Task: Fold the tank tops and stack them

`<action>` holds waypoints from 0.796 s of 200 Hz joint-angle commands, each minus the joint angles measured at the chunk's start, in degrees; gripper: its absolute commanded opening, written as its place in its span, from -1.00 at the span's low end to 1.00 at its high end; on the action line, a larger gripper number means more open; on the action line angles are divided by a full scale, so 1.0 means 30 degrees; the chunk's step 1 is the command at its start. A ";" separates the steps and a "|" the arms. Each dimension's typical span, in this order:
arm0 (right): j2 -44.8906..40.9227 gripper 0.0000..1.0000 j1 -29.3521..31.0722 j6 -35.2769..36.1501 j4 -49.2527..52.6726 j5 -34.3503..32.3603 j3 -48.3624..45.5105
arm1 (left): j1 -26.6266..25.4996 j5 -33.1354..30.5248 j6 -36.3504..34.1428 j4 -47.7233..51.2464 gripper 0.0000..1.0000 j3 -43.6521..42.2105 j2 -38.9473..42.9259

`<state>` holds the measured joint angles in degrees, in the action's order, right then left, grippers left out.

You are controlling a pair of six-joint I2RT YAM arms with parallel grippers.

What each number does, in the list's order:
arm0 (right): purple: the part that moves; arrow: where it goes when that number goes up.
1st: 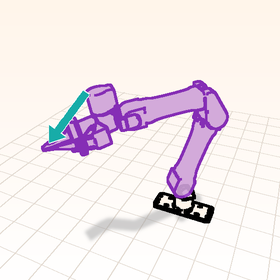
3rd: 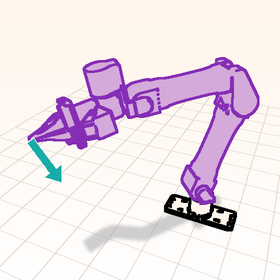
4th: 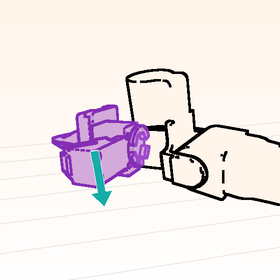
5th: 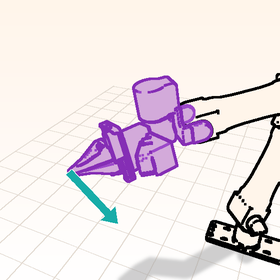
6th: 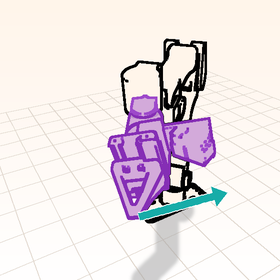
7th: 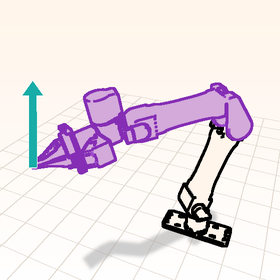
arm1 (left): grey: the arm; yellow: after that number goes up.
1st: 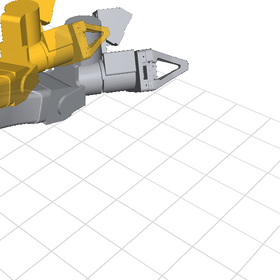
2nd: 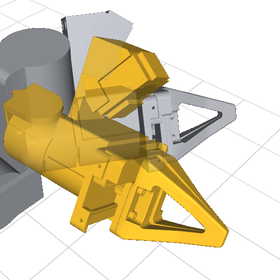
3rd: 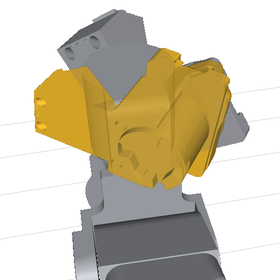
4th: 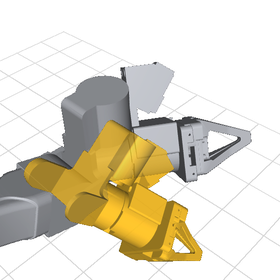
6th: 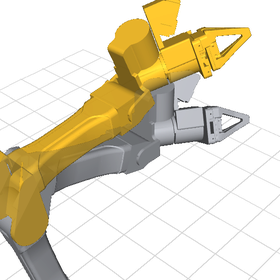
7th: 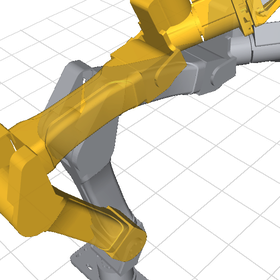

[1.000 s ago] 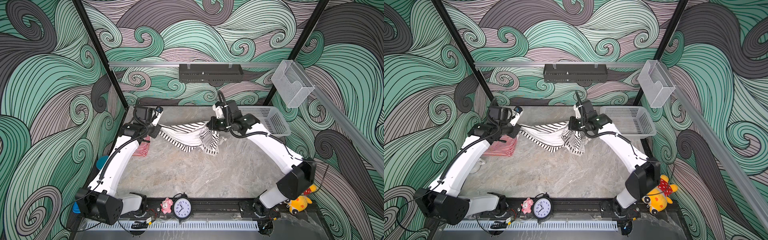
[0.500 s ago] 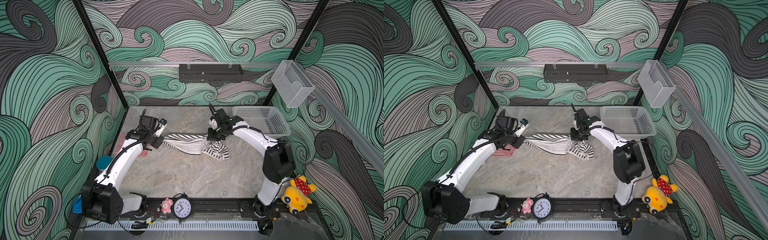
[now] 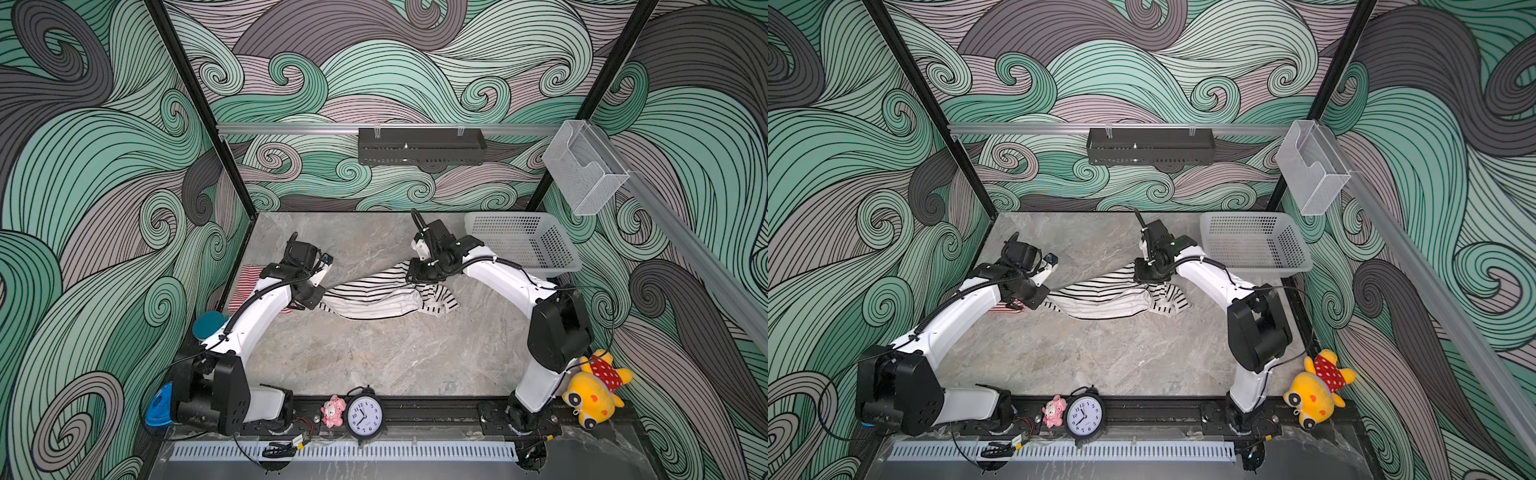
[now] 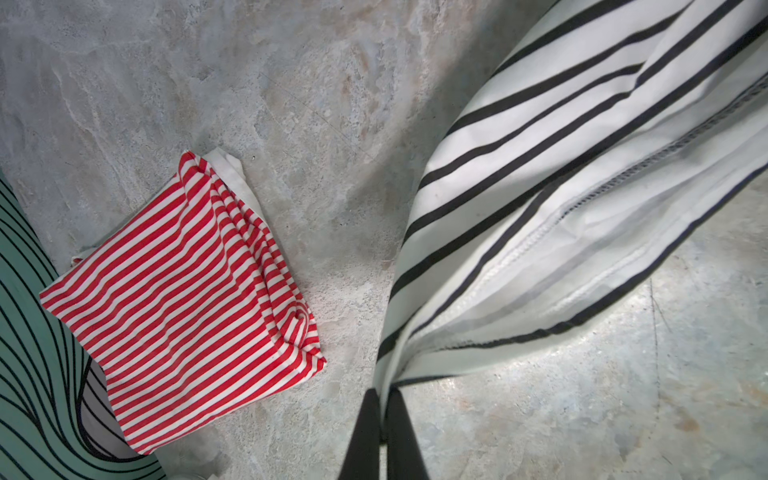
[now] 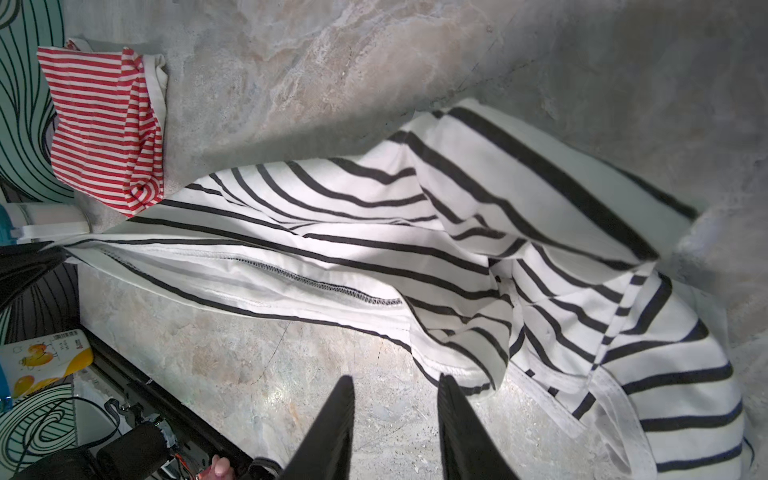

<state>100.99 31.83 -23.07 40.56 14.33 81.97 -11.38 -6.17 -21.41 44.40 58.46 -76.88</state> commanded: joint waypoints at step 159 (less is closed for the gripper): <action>0.1185 -0.34 -0.0249 0.0395 -0.0707 -0.2224 -0.2687 | 0.0101 0.0117 0.0134 0.0673 -1.00 0.0854 -0.0360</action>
<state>104.51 31.48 -22.55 39.09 8.95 73.52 -11.38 -5.96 -21.34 45.12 58.89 -78.30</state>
